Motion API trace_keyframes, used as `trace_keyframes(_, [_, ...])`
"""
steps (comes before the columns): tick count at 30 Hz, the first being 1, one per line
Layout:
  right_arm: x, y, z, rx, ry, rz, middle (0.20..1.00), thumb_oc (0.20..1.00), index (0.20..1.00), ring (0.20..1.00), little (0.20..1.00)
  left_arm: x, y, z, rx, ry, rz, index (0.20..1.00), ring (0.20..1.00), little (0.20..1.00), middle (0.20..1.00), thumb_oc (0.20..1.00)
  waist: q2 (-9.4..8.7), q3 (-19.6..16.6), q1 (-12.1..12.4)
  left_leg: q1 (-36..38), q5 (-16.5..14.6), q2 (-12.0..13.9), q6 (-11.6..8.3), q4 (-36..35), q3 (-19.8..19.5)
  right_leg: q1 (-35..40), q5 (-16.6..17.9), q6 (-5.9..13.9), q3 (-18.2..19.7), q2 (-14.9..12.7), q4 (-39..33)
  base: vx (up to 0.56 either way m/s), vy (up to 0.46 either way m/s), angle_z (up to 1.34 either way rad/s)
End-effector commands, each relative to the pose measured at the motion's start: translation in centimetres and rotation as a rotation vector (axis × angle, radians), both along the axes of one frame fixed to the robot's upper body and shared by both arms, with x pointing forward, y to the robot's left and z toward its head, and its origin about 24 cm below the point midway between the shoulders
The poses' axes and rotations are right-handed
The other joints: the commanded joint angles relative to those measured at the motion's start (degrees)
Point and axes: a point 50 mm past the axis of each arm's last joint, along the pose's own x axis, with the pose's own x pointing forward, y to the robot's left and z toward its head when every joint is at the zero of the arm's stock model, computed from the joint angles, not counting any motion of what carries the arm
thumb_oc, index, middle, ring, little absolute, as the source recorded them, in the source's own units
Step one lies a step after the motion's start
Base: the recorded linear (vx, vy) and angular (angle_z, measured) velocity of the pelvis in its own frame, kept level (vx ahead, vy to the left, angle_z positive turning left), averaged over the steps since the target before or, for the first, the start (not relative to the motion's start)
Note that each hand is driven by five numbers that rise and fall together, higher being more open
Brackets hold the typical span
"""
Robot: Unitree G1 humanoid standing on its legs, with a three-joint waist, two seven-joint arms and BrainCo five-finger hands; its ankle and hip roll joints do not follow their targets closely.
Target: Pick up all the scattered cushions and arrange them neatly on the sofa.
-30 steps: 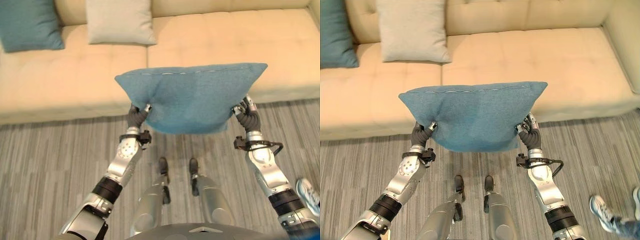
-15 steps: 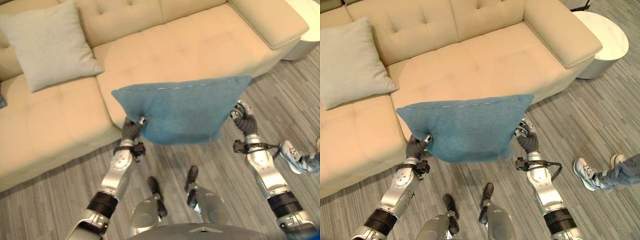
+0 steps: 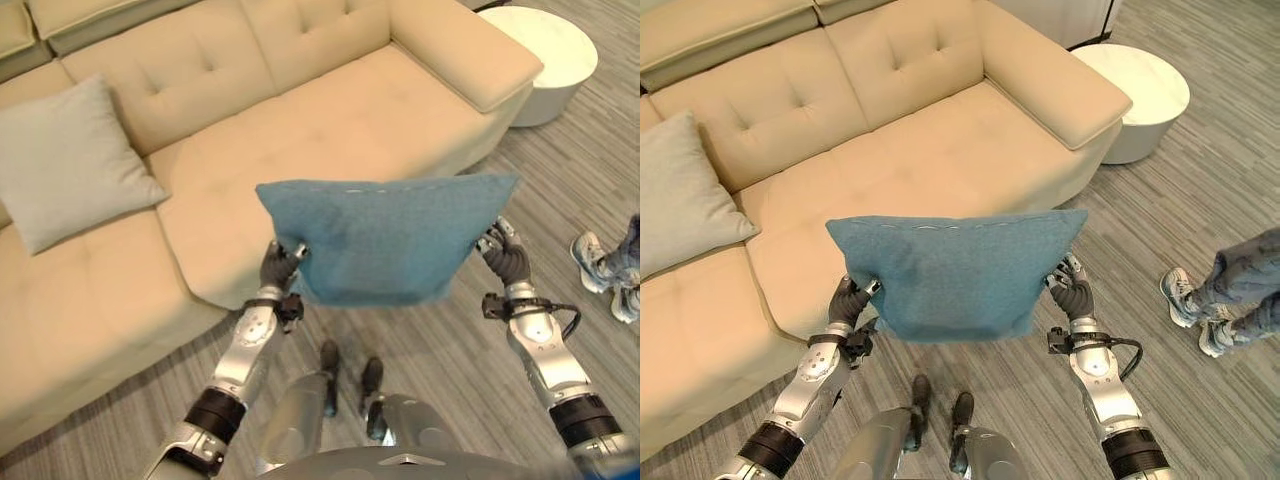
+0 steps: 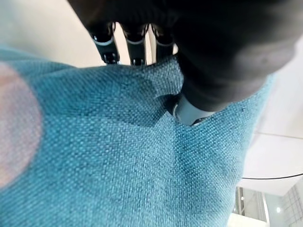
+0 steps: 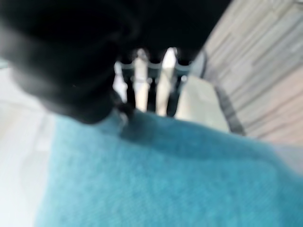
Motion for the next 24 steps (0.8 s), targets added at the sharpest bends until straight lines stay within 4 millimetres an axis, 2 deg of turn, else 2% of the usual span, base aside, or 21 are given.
trace_keyframes(1, [1.4, 1.4, 3.5, 0.016, -0.181, 0.086, 0.200, 0.200, 0.200, 0.200, 0.200, 1.1, -1.6, 5.7, -0.073, -0.285, -0.099, 0.200, 0.200, 0.200, 0.200, 0.200, -0.23, -4.4, 1.0, 7.3, -5.5, -0.9, 1.45, 0.5, -0.8, 5.3, -8.9, 8.68, -2.5, -2.1, 7.4, 0.20, 0.065, -1.06])
trace_keyframes(2, [1.4, 1.4, 3.5, 0.016, -0.181, 0.086, 0.200, 0.200, 0.200, 0.200, 0.200, 1.1, -1.6, 5.7, -0.073, -0.285, -0.099, 0.200, 0.200, 0.200, 0.200, 0.200, -0.29, -4.3, 1.1, 7.4, -5.4, -0.9, 1.47, 0.4, -0.7, 5.2, -9.1, 8.70, -2.4, -2.2, 7.8, 0.23, 0.137, -0.68])
trace_keyframes(3, [1.6, 1.9, 3.4, 0.010, -0.176, 0.104, 0.200, 0.200, 0.200, 0.200, 0.200, 0.9, -1.2, 5.6, -0.068, -0.281, -0.089, 0.200, 0.200, 0.200, 0.200, 0.200, -0.30, -3.5, 1.1, 9.5, -6.5, -1.2, 3.43, 0.7, 0.0, 1.9, -7.1, 12.16, -2.4, -4.1, 18.5, 0.12, 0.102, -0.38])
trace_keyframes(4, [1.6, 1.9, 3.5, 0.010, -0.176, 0.104, 0.200, 0.200, 0.200, 0.200, 0.200, 0.9, -1.2, 5.6, -0.068, -0.281, -0.089, 0.200, 0.200, 0.200, 0.200, 0.200, -0.42, -3.5, 1.2, 9.5, -6.5, -1.3, 3.48, 0.7, 0.1, 1.6, -7.3, 12.20, -2.3, -4.3, 19.0, 0.16, 0.153, -0.34])
trace_keyframes(5, [1.6, 2.0, 3.5, 0.004, -0.177, 0.117, 0.200, 0.200, 0.200, 0.200, 0.200, 0.8, -1.0, 5.7, -0.070, -0.282, -0.084, 0.200, 0.200, 0.200, 0.200, 0.200, -0.43, -2.7, 0.6, 10.2, -6.8, -1.5, 4.52, 1.1, 0.6, -0.9, -4.9, 14.54, -1.9, -5.5, 24.8, 0.09, 0.120, -0.39])
trace_keyframes(6, [1.6, 2.2, 3.5, 0.016, -0.174, 0.125, 0.200, 0.200, 0.200, 0.200, 0.200, 0.8, -0.7, 5.7, -0.061, -0.284, -0.082, 0.200, 0.200, 0.200, 0.200, 0.200, -0.51, -2.0, 0.2, 10.9, -7.0, -2.1, 5.38, 0.8, 0.8, -5.0, -4.5, 15.46, -0.8, -6.9, 32.3, 0.10, 0.118, -0.31])
trace_keyframes(7, [1.6, 2.2, 3.5, 0.016, -0.175, 0.125, 0.200, 0.200, 0.200, 0.200, 0.200, 0.8, -0.7, 5.7, -0.061, -0.284, -0.082, 0.200, 0.200, 0.200, 0.200, 0.200, -0.62, -2.1, 0.2, 10.9, -7.0, -2.2, 5.40, 0.7, 0.8, -5.2, -4.6, 15.48, -0.7, -7.1, 32.5, 0.17, 0.112, -0.12])
trace_keyframes(8, [1.6, 2.2, 3.4, 0.025, -0.174, 0.119, 0.200, 0.200, 0.200, 0.200, 0.200, 0.8, -0.4, 5.8, -0.063, -0.293, -0.066, 0.200, 0.200, 0.200, 0.200, 0.200, 0.19, -2.1, 0.7, 11.6, -7.2, -1.5, 5.61, -0.2, 0.8, -5.9, -6.6, 13.50, -1.8, -8.2, 29.5, 0.10, 0.046, 0.06])
trace_keyframes(9, [1.6, 2.2, 3.4, 0.025, -0.174, 0.119, 0.200, 0.200, 0.200, 0.200, 0.200, 0.8, -0.4, 5.8, -0.063, -0.293, -0.066, 0.200, 0.200, 0.200, 0.200, 0.200, 0.21, -2.1, 0.7, 11.6, -7.2, -1.5, 5.61, -0.3, 0.8, -5.9, -6.6, 13.50, -1.8, -8.2, 29.4, 0.23, 0.040, -0.04])
trace_keyframes(10, [1.7, 2.0, 3.4, 0.022, -0.173, 0.121, 0.200, 0.200, 0.200, 0.200, 0.200, 0.7, 0.0, 5.9, -0.071, -0.296, -0.061, 0.200, 0.200, 0.200, 0.200, 0.200, 1.27, -2.5, 1.4, 12.5, -7.3, 0.1, 5.26, -1.7, 1.1, -4.9, -8.3, 11.58, -2.9, -8.0, 21.3, 0.18, -0.014, -0.06])
trace_keyframes(12, [1.7, 1.9, 3.5, 0.022, -0.173, 0.122, 0.200, 0.200, 0.200, 0.200, 0.200, 0.7, 0.2, 5.7, -0.072, -0.292, -0.059, 0.200, 0.200, 0.200, 0.200, 0.200, 1.76, -2.6, 1.6, 12.7, -7.4, 0.6, 5.18, -1.8, 1.2, -4.7, -7.5, 11.16, -2.4, -7.5, 16.8, 0.14, -0.021, -0.15])
trace_keyframes(14, [1.8, 2.0, 3.6, 0.014, -0.176, 0.128, 0.200, 0.200, 0.200, 0.200, 0.200, 0.6, 0.4, 5.5, -0.070, -0.281, -0.047, 0.200, 0.200, 0.200, 0.200, 0.200, 2.21, -2.8, 2.2, 13.5, -7.4, 1.1, 4.92, -2.6, 1.2, -4.4, -4.9, 11.25, 1.2, -5.9, 6.0, 0.19, -0.092, -0.29])
trace_keyframes(15, [1.6, 1.8, 3.6, 0.001, -0.175, 0.124, 0.200, 0.200, 0.200, 0.200, 0.200, 0.6, 0.5, 5.4, -0.081, -0.281, -0.039, 0.200, 0.200, 0.200, 0.200, 0.200, 2.07, -3.1, 2.1, 14.0, -7.2, 0.8, 4.54, -3.1, 0.3, -5.2, -1.8, 12.12, 7.8, -4.2, -0.3, 0.21, -0.115, -0.17])
trace_keyframes(16, [1.6, 1.8, 3.6, 0.001, -0.175, 0.124, 0.200, 0.200, 0.200, 0.200, 0.200, 0.6, 0.5, 5.4, -0.081, -0.281, -0.039, 0.200, 0.200, 0.200, 0.200, 0.200, 2.07, -3.1, 2.1, 14.0, -7.2, 0.9, 4.54, -3.1, 0.3, -5.2, -1.8, 12.12, 7.8, -4.2, -0.3, 0.35, -0.242, 0.07])
trace_keyframes(17, [1.3, 1.8, 3.4, -0.002, -0.166, 0.131, 0.200, 0.200, 0.200, 0.200, 0.200, 0.7, -0.1, 5.2, -0.089, -0.276, -0.061, 0.200, 0.200, 0.200, 0.200, 0.200, 1.26, -3.6, 1.5, 14.7, -7.9, 0.4, 4.02, -3.6, -1.2, -3.5, 0.3, 12.22, 11.0, -3.7, -3.4, 0.33, -0.243, 0.24])
trace_keyframes(18, [1.3, 1.7, 3.3, -0.003, -0.162, 0.130, 0.200, 0.200, 0.200, 0.200, 0.200, 0.8, -0.3, 5.2, -0.096, -0.277, -0.063, 0.200, 0.200, 0.200, 0.200, 0.200, 1.02, -4.0, 1.4, 15.0, -8.3, 0.3, 3.83, -3.5, -2.0, -2.8, 1.3, 12.31, 11.0, -3.8, -4.0, 0.33, -0.243, 0.39])
trace_keyframes(20, [1.1, 1.4, 3.2, -0.003, -0.160, 0.120, 0.200, 0.200, 0.200, 0.200, 0.200, 0.8, -0.6, 5.1, -0.105, -0.274, -0.065, 0.200, 0.200, 0.200, 0.200, 0.200, 0.92, -4.2, 0.9, 15.0, -8.8, 0.6, 3.29, -2.7, -2.8, -3.0, 1.5, 12.22, 11.0, -3.5, -2.5, 0.22, -0.216, 0.87])
trace_keyframes(21, [0.8, 1.0, 2.9, -0.005, -0.152, 0.109, 0.200, 0.200, 0.200, 0.200, 0.200, 0.8, -0.9, 5.0, -0.113, -0.269, -0.076, 0.200, 0.200, 0.200, 0.200, 0.200, 0.75, -4.5, 0.3, 14.9, -9.2, 1.0, 2.71, -2.0, -3.7, -2.8, 0.7, 11.53, 11.8, -3.0, -1.7, 0.38, -0.460, 0.99])
trace_keyframes(22, [0.4, 0.4, 2.7, -0.003, -0.143, 0.090, 0.200, 0.200, 0.200, 0.200, 0.200, 0.8, -1.7, 4.7, -0.123, -0.256, -0.105, 0.200, 0.200, 0.200, 0.200, 0.200, 0.56, -4.5, -0.6, 13.6, -9.8, 2.1, 0.93, 2.8, -3.9, -1.5, -0.5, 10.34, 10.0, -2.9, -1.1, 0.30, -0.432, 0.51])
trace_keyframes(24, [0.2, -0.2, 2.7, 0.003, -0.147, 0.061, 0.200, 0.200, 0.200, 0.200, 0.200, 0.8, -2.4, 4.8, -0.131, -0.253, -0.133, 0.200, 0.200, 0.200, 0.200, 0.200, 0.49, -3.0, -1.5, 7.8, -8.0, 3.6, -0.04, 14.7, -1.9, 0.4, -1.8, 8.43, 7.2, -3.3, -0.9, 0.17, -0.349, 1.19])
